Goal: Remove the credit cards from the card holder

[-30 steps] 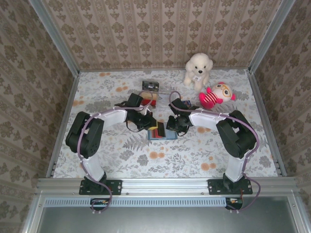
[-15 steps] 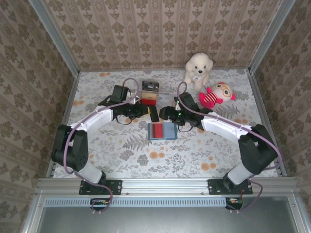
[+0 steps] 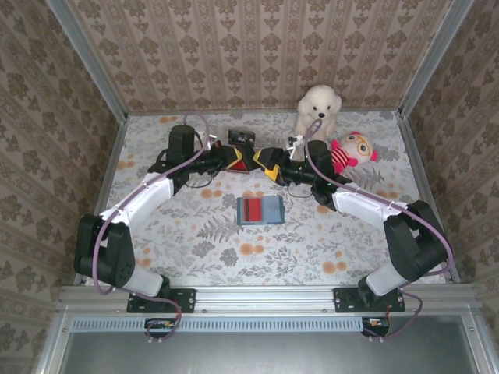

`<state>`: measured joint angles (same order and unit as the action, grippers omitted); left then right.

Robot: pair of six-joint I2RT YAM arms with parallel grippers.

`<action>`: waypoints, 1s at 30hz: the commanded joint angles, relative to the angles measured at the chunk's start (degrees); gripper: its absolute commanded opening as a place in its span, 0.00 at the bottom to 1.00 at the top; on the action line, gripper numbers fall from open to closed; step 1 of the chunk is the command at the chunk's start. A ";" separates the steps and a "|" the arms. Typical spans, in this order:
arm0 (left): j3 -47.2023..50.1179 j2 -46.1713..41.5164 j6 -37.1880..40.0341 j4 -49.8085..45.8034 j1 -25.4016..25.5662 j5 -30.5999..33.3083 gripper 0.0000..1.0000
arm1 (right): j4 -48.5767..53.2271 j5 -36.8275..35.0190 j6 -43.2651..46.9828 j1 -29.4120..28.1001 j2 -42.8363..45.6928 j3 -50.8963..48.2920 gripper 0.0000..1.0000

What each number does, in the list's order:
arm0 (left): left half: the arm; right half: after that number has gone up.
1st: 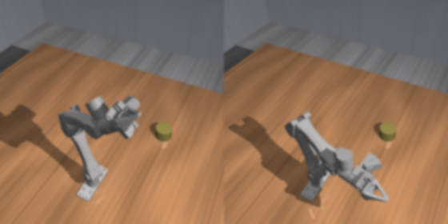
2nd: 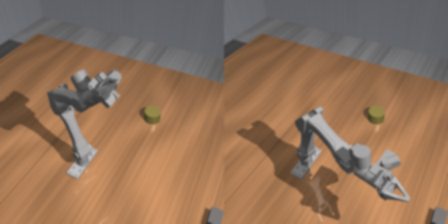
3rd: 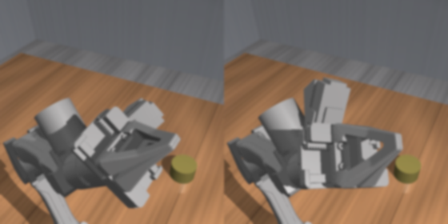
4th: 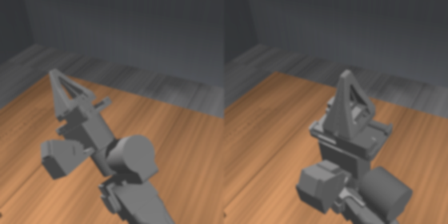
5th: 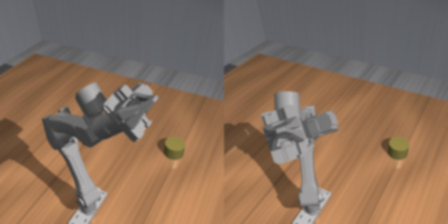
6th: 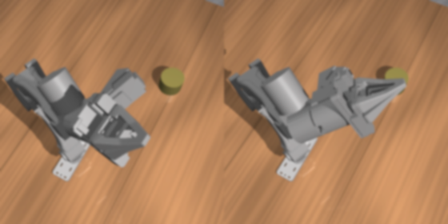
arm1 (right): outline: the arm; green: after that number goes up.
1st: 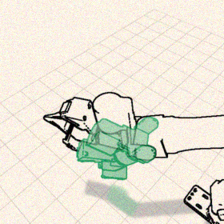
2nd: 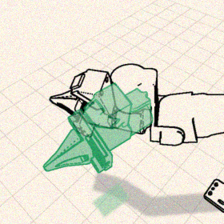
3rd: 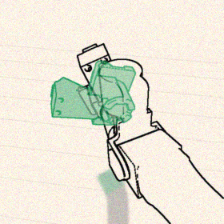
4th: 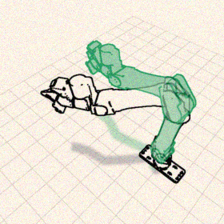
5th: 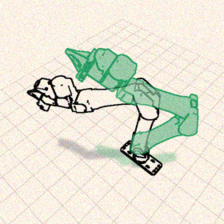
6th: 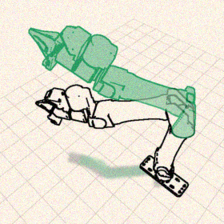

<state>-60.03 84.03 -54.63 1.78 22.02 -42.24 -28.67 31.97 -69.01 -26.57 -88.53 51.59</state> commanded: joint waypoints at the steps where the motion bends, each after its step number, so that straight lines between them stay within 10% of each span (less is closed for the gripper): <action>1: -1.18 -2.20 -4.64 4.95 -0.48 -0.53 0.00 | -9.41 2.84 -8.08 0.98 -1.16 -0.16 0.74; 30: 1.28 -4.62 -8.86 7.51 -2.86 -2.81 0.00 | -16.11 4.79 -7.21 1.00 -6.78 5.30 0.13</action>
<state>-59.09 80.20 -63.46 9.43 19.66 -43.77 -46.52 36.47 -80.07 -25.63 -95.98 56.12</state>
